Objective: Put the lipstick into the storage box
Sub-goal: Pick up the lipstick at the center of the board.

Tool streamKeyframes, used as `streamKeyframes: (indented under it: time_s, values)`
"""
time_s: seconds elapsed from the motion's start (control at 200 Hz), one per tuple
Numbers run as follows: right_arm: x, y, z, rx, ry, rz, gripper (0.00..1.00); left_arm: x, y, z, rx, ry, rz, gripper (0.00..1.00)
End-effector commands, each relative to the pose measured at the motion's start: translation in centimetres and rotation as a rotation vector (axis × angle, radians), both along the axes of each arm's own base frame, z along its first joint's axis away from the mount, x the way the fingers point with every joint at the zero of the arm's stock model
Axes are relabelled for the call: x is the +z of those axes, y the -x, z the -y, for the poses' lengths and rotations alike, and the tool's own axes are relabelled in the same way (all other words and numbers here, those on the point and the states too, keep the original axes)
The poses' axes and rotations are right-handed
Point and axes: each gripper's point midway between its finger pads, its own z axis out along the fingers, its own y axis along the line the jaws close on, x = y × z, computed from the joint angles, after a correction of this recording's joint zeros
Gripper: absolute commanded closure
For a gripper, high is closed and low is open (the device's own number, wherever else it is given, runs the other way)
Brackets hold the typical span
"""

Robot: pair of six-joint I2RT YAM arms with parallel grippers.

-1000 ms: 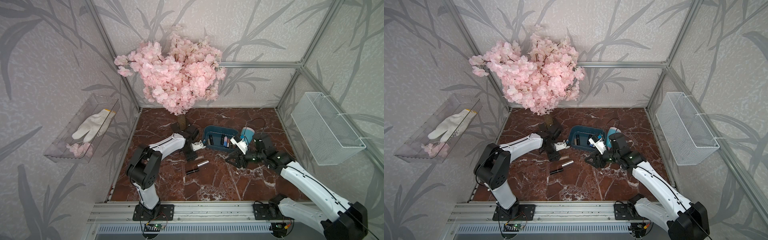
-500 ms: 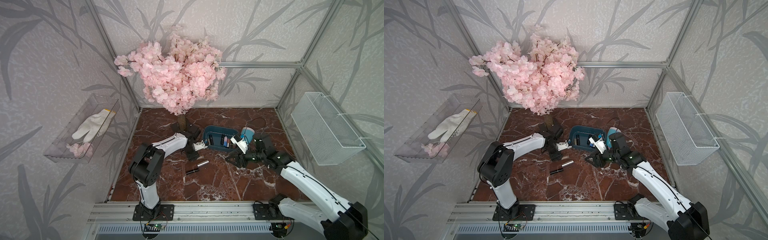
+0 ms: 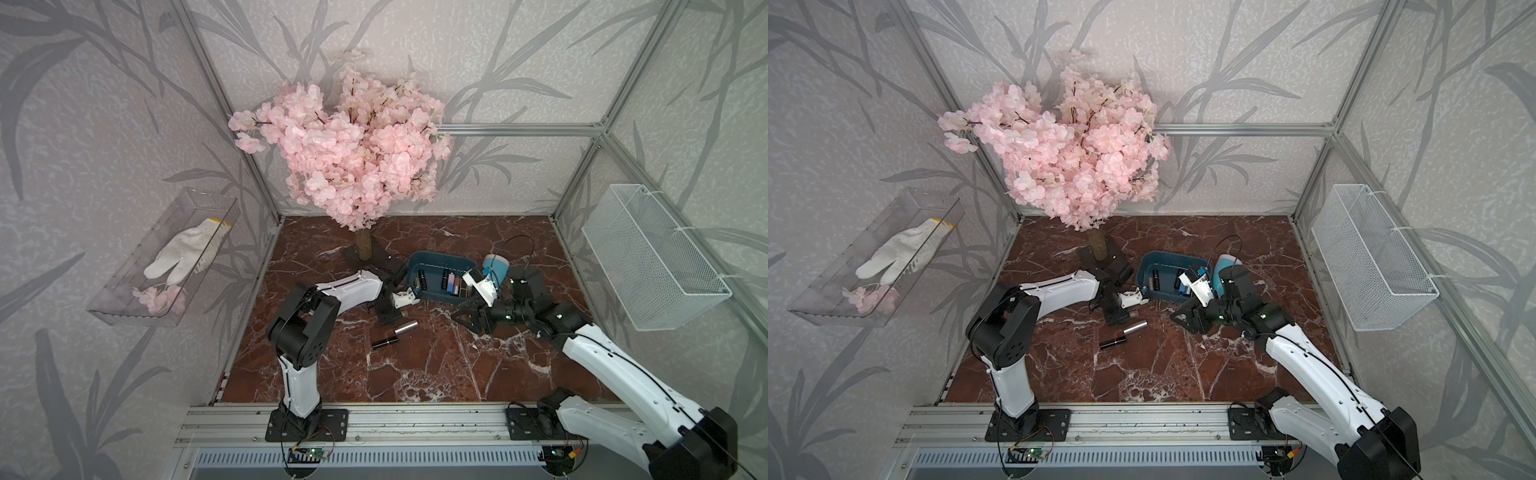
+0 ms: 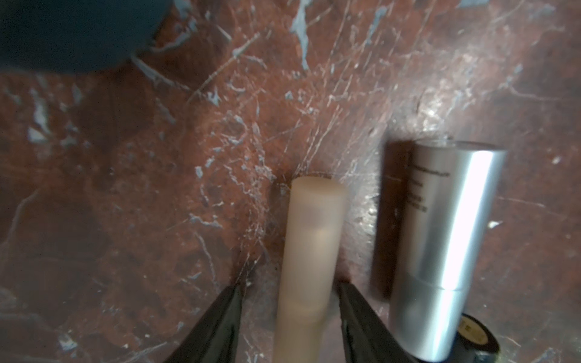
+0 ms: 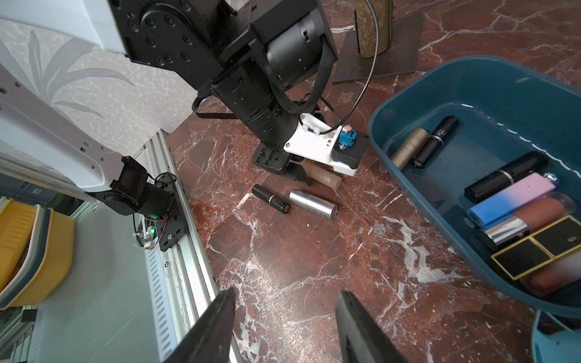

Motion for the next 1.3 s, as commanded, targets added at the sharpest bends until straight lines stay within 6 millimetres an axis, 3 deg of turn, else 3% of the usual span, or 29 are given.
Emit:
streamKeyframes:
  time_s: [0.0, 0.13, 0.28, 0.52, 0.725, 1.08, 1.295]
  values:
    - [1.0, 0.0, 0.1, -0.014, -0.015, 0.03, 0.44, -1.0, 0.3, -0.2, 0.015, -0.026, -0.014, 0.49]
    - [1.2, 0.0, 0.3, -0.023, -0.014, 0.037, 0.44, -1.4, 0.0, -0.3, 0.025, -0.046, -0.012, 0.54]
    - [1.3, 0.1, 0.5, -0.033, -0.01, 0.044, 0.44, -1.6, 0.2, -0.2, 0.025, -0.049, -0.025, 0.73]
    - [1.3, 0.0, 0.6, -0.043, -0.012, 0.045, 0.44, -1.2, 0.3, -0.1, 0.036, -0.044, -0.031, 0.93]
    - [1.6, -0.4, 0.5, -0.057, -0.024, 0.056, 0.44, 0.0, 0.4, 0.0, 0.058, -0.019, -0.019, 0.97]
    - [1.4, -1.2, 0.3, -0.077, -0.041, 0.081, 0.44, 4.4, 0.7, 0.3, 0.253, 0.019, -0.06, 1.0]
    - [1.4, -1.5, 0.1, -0.084, -0.063, 0.089, 0.44, 9.3, 0.8, 1.3, 0.365, 0.163, -0.021, 1.0]
